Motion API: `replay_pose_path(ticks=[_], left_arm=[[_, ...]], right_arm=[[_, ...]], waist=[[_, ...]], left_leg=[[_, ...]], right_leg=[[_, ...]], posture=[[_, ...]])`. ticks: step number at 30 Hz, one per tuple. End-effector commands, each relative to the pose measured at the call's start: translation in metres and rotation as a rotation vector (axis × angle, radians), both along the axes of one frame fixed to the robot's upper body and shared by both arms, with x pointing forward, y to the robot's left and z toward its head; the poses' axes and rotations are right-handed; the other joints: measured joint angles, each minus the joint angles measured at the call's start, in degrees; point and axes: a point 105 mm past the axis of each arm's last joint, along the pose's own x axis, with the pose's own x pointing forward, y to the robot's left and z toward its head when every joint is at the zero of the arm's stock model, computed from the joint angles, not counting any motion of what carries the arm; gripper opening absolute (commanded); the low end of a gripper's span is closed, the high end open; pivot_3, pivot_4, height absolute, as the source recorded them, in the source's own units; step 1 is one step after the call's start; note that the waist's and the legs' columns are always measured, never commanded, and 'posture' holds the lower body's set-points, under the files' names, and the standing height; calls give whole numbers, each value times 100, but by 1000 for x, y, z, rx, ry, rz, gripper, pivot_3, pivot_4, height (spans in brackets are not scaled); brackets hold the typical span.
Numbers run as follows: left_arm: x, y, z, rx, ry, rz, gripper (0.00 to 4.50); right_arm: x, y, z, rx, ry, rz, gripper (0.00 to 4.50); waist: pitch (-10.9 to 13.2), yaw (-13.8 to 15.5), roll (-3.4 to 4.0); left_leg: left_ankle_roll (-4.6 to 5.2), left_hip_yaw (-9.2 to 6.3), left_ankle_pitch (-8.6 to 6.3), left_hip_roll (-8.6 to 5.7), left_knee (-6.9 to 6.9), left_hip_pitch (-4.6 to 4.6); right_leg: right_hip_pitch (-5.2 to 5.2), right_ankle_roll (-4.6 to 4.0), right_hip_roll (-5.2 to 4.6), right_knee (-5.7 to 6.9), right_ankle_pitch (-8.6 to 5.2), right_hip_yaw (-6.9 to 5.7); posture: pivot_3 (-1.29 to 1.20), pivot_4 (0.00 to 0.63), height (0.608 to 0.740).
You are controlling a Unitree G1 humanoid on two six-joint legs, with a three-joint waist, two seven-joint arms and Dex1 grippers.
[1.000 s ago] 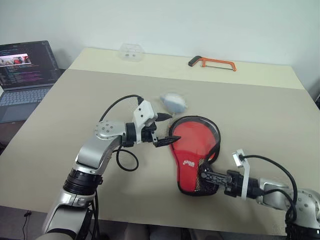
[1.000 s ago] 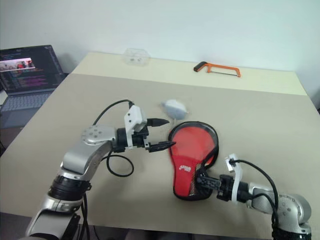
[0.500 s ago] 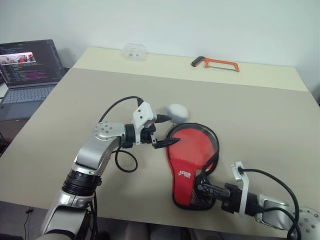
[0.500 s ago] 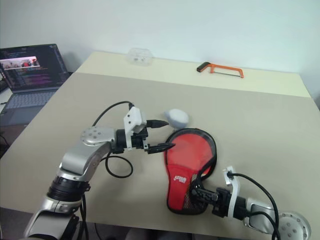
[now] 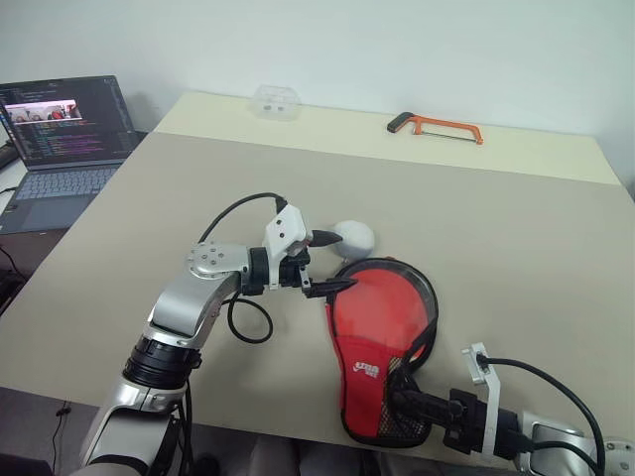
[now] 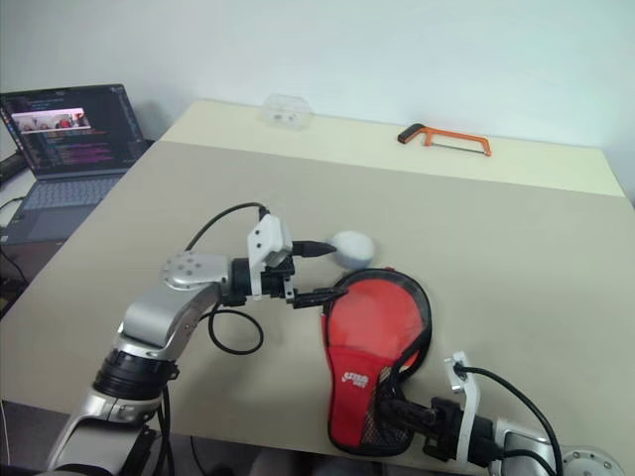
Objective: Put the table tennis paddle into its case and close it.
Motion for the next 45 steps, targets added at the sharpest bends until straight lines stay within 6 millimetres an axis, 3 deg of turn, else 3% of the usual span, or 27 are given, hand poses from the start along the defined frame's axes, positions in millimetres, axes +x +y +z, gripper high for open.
replay_pose_path(ticks=[1,9,10,11,17,21,22,25,29,33,37,41,45], left_arm=[[-2,-5,8,9,-44,-30,4500],[-2,-5,8,13,-49,-29,4500],[-2,-6,8,13,-49,-29,4500],[-2,-6,8,13,-50,-28,4500],[-1,-6,7,13,-51,-26,4500],[0,-6,6,13,-54,-25,4500],[0,-6,6,12,-55,-26,4500],[0,-7,6,10,-57,-28,4500],[4,-7,8,4,-64,-24,4500],[13,-4,12,-14,-71,14,4500],[22,-2,17,-27,-80,58,4500],[29,0,20,-19,-94,79,4500],[38,3,23,-4,-111,103,4500]], right_arm=[[-15,14,-4,41,63,74,20],[-11,11,1,17,-6,102,20],[-12,10,1,17,-7,104,585],[-12,10,2,18,-9,108,738],[-13,4,5,2,-29,130,2840],[-9,-12,5,-77,-76,145,4341],[-6,-20,3,-119,-95,144,4472],[4,-45,6,-196,-147,126,4472],[16,-84,26,-265,-245,118,4472],[36,-101,56,-316,-416,90,4472],[61,-92,85,-321,-594,49,4472],[79,-62,104,-311,-786,61,4472],[94,-28,100,-369,-934,74,4472]], waist=[[0,0,0],[0,0,0],[1,2,1],[1,2,2],[2,5,10],[3,6,12],[4,7,13],[4,17,14],[5,23,17],[6,24,18],[8,5,24],[10,17,28],[14,20,34]], left_leg=[[-1,0,0,0,0,0],[-2,2,2,-5,9,0],[-2,2,2,-6,12,0],[-2,2,2,-7,13,-1],[-1,3,1,-13,37,-6],[5,-1,-3,-18,79,-6],[16,-4,-8,-19,86,-5],[26,-9,-9,-27,96,3],[38,-11,-2,-33,100,4],[40,-15,0,-30,99,8],[40,-15,0,-28,99,8],[38,-14,1,-27,99,6],[19,-13,12,-25,99,-2]], right_leg=[[0,0,0,1,0,0],[2,-1,0,6,0,1],[2,-1,0,6,1,2],[2,-1,0,7,1,2],[7,-1,-2,13,1,5],[17,-1,-4,41,2,5],[20,-1,-5,46,1,4],[31,2,-9,54,7,2],[35,14,-11,56,15,2],[35,4,-7,62,22,-1],[33,1,-2,63,23,2],[32,0,-2,60,24,3],[24,0,-2,60,24,2]], posture=[[0,150,740],[0,150,740],[0,150,740],[0,150,740],[0,150,740],[0,150,740],[0,150,740],[0,150,740],[0,150,740],[0,150,740],[0,150,740],[0,150,740],[0,150,740]])
